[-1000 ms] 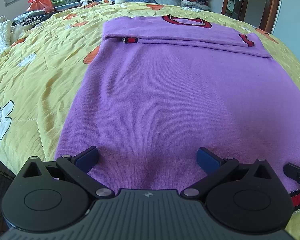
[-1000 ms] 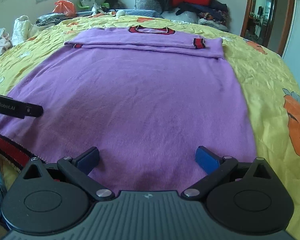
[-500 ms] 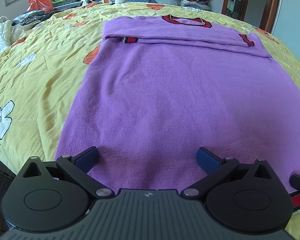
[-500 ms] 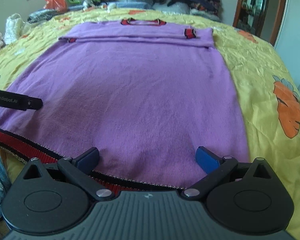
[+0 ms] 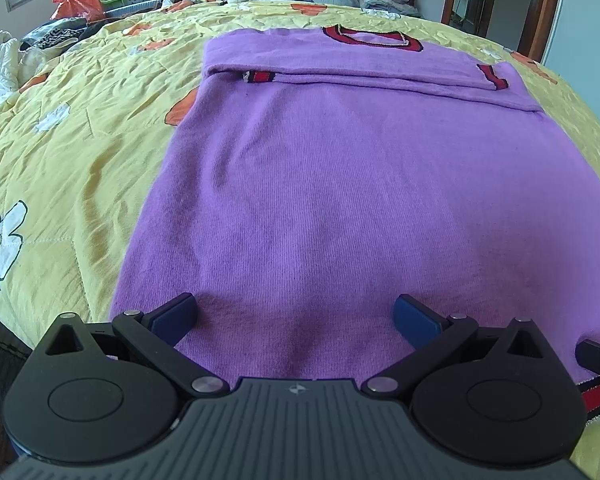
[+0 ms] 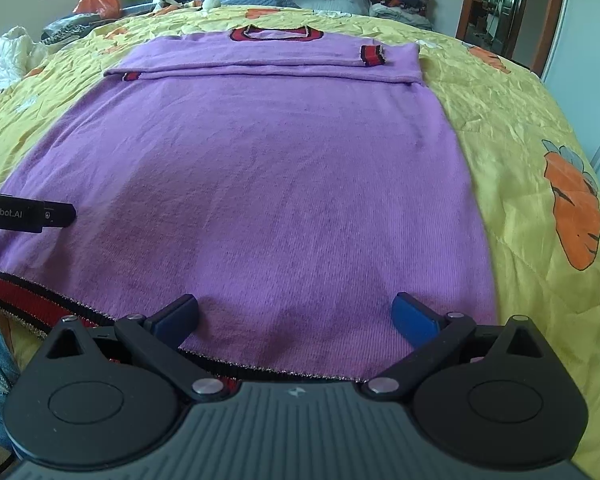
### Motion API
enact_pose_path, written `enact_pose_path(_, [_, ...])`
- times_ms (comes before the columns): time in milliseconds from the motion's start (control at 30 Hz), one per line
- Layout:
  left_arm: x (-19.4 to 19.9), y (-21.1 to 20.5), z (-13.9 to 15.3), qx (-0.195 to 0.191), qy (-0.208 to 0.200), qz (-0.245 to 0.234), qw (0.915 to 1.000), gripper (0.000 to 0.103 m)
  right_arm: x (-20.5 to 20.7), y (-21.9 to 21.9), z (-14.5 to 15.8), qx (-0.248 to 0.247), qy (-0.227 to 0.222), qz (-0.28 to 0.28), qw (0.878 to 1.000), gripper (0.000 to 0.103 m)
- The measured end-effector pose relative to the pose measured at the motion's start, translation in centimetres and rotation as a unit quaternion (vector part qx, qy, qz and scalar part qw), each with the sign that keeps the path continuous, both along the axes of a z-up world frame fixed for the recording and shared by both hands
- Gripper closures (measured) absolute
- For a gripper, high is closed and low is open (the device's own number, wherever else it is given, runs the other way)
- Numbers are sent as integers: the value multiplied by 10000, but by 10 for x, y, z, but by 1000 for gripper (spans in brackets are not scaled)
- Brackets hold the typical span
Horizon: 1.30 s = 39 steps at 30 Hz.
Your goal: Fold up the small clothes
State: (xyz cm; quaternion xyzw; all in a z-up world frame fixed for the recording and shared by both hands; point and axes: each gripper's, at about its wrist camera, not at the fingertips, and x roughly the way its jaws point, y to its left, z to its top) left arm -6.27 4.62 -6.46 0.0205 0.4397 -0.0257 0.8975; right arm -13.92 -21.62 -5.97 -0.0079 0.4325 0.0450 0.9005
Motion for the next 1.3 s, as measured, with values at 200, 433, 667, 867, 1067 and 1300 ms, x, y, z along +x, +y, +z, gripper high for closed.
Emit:
enact_pose_path(200, [-3, 1, 0, 6, 24, -11, 10000, 0, -4, -1, -1, 15, -81, 18, 10000, 0])
enact_pose_path(433, [-10, 3, 0, -14, 5, -30, 10000, 0, -9, -2, -2, 15, -187, 5, 9998, 0])
enact_pose_path(667, [-13, 3, 0, -20, 10, 11, 10000, 0, -12, -3, -3, 20, -261, 61, 9996, 0])
enact_pose_path(867, [-13, 3, 1, -24, 23, 19, 10000, 0, -13, -2, -3, 11, -267, 51, 9996, 0])
enact_pose_path(1067, [-14, 4, 0, -33, -20, 6, 10000, 0, -16, -2, -3, 12, -288, 7, 9996, 0])
enact_pose_path(1300, [-16, 3, 0, -40, -67, -1, 10000, 0, -18, -3, -4, 10, -363, -13, 9993, 0])
